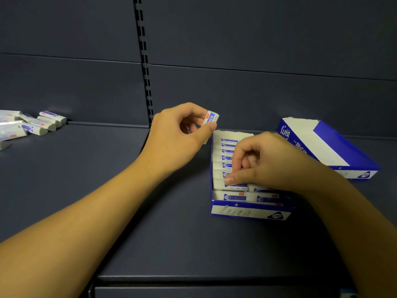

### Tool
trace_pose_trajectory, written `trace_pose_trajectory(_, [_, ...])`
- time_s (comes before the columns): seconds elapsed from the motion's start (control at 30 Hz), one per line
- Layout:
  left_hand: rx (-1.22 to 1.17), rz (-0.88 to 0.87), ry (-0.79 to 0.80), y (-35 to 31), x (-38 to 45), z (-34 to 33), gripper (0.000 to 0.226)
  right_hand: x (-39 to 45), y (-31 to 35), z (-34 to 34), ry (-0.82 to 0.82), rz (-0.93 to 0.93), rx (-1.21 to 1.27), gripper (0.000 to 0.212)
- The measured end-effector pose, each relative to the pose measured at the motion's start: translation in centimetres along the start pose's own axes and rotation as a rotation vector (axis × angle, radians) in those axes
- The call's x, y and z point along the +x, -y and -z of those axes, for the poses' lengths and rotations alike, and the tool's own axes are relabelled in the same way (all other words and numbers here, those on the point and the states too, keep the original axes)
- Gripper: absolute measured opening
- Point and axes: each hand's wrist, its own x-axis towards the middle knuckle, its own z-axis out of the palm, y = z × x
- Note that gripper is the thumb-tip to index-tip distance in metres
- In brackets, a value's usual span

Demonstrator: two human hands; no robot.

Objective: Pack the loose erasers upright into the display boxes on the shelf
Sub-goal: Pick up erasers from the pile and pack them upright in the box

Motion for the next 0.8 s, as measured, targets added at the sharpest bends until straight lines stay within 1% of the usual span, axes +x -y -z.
trace_pose_trajectory(0.13, [-0.006, -0.019, 0.064, -0.2, 0.0, 0.0, 0.009, 0.0, 0.1, 0.0, 0.005, 0.008, -0.003, 0.028])
trace_pose_trajectory(0.2, [-0.015, -0.025, 0.118, -0.4, -0.1, -0.1, 0.012, -0.3, 0.1, 0.3, 0.001, 0.021, 0.057, 0.025])
trace_pose_trajectory(0.27, [-0.004, -0.041, 0.162, -0.5, -0.2, -0.2, 0.016, -0.6, 0.0, 0.8, -0.055, 0.04, 0.188, 0.019])
trace_pose_trajectory(0.33, [0.016, -0.064, 0.19, -0.6, -0.4, -0.3, 0.018, -0.9, -0.3, 1.4, -0.149, 0.058, 0.321, 0.015])
trace_pose_trajectory(0.37, [0.03, -0.079, 0.205, -0.7, -0.5, -0.4, 0.02, -0.9, -0.6, 1.7, -0.194, 0.07, 0.385, 0.016])
trace_pose_trajectory(0.43, [0.074, -0.12, 0.238, -0.9, -0.6, -0.4, 0.022, -1.0, -1.1, 2.0, -0.244, 0.07, 0.482, 0.027])
trace_pose_trajectory(0.53, [0.136, -0.174, 0.272, -1.2, -0.9, -0.5, 0.025, -1.0, -1.3, 2.1, -0.218, 0.059, 0.497, 0.038])
trace_pose_trajectory(0.63, [0.118, -0.168, 0.296, -1.5, -1.1, -0.5, 0.032, -0.9, -1.2, 2.1, -0.183, 0.075, 0.498, 0.036])
trace_pose_trajectory(0.8, [0.042, -0.138, 0.29, -1.7, -1.2, -0.6, 0.039, -1.1, -1.0, 2.0, -0.142, 0.108, 0.541, 0.035])
